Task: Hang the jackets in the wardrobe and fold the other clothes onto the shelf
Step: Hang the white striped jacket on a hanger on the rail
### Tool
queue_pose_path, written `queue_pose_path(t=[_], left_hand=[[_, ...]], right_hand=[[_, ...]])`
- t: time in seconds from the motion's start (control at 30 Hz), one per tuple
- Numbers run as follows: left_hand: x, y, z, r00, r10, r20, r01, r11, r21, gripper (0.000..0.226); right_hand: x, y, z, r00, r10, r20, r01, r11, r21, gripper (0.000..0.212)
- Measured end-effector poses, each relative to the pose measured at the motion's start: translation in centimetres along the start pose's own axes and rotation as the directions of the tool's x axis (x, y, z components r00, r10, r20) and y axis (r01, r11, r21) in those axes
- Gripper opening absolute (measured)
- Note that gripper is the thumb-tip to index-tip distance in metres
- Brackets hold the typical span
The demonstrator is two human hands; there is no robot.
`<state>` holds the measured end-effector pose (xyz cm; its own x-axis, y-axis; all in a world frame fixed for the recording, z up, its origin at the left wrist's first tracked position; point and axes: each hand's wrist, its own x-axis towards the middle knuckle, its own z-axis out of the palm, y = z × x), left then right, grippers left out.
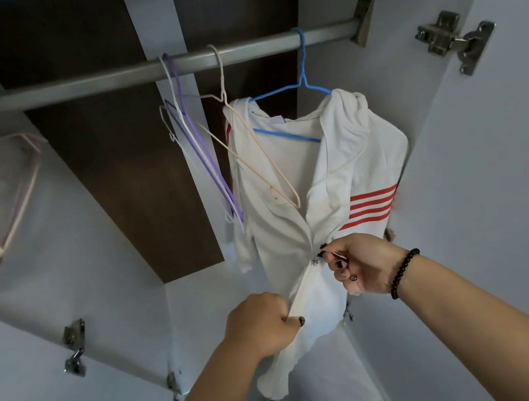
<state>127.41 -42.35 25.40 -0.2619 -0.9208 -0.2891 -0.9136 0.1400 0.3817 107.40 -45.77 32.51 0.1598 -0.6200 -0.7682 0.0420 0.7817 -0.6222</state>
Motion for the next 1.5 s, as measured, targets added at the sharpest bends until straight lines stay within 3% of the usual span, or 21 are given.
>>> queue_pose_path(t=[0.13,0.27,0.37,0.57,0.67,0.83,1.03,1.1,1.23,1.5], left_hand=[[2.1,1.8,-0.9,0.981,0.027,-0.193,-0.065,0.979,-0.193,0.039],[4.1,3.1,-1.3,0.946,0.188,-0.264,-0.265,0.918,-0.296,0.058],[4.9,3.0,-1.5,0.914,0.347,-0.212,-0.394,0.885,-0.248,0.074],[5.9,3.2,-0.8,0.849,0.495,-0.186,-0.517,0.851,-0.092,0.060],[6.2,3.7,0.0,0.846,0.516,-0.134,-0.510,0.857,0.074,0.050],[6.4,4.7,0.9,0.898,0.439,-0.021,-0.431,0.890,0.150,0.040],[6.0,4.6,0.6,0.916,0.379,0.134,-0.382,0.924,-0.002,0.027],[5.7,4.4,0.4,0.911,0.385,0.146,-0.380,0.923,-0.064,0.033],[5.0,3.8,0.1,0.899,0.424,0.110,-0.407,0.901,-0.153,0.066],[3.3,2.7,0.9,0.942,0.323,-0.095,-0.332,0.936,-0.117,0.064]], right_hand=[[-0.4,0.3,-0.1,0.994,-0.105,-0.013,0.101,0.981,-0.165,0.033],[-1.0,0.5,-0.3,0.964,-0.255,-0.075,0.208,0.901,-0.382,0.028],[-1.1,0.6,-0.7,0.957,-0.274,-0.090,0.217,0.891,-0.398,0.027],[-1.2,1.1,-1.4,0.955,-0.265,-0.135,0.202,0.910,-0.361,0.022],[-1.0,1.8,-1.7,0.953,-0.273,-0.134,0.209,0.908,-0.364,0.024],[-0.4,3.4,-1.9,0.962,-0.241,-0.130,0.185,0.922,-0.341,0.024],[0.0,3.6,-2.3,0.969,-0.211,-0.130,0.184,0.964,-0.193,0.034],[0.2,3.5,-2.4,0.976,-0.179,-0.126,0.163,0.979,-0.123,0.035],[0.8,2.8,-2.3,0.986,-0.093,-0.139,0.101,0.993,0.054,0.034],[2.4,0.8,-1.5,0.995,0.048,-0.083,-0.037,0.990,0.138,0.039]])
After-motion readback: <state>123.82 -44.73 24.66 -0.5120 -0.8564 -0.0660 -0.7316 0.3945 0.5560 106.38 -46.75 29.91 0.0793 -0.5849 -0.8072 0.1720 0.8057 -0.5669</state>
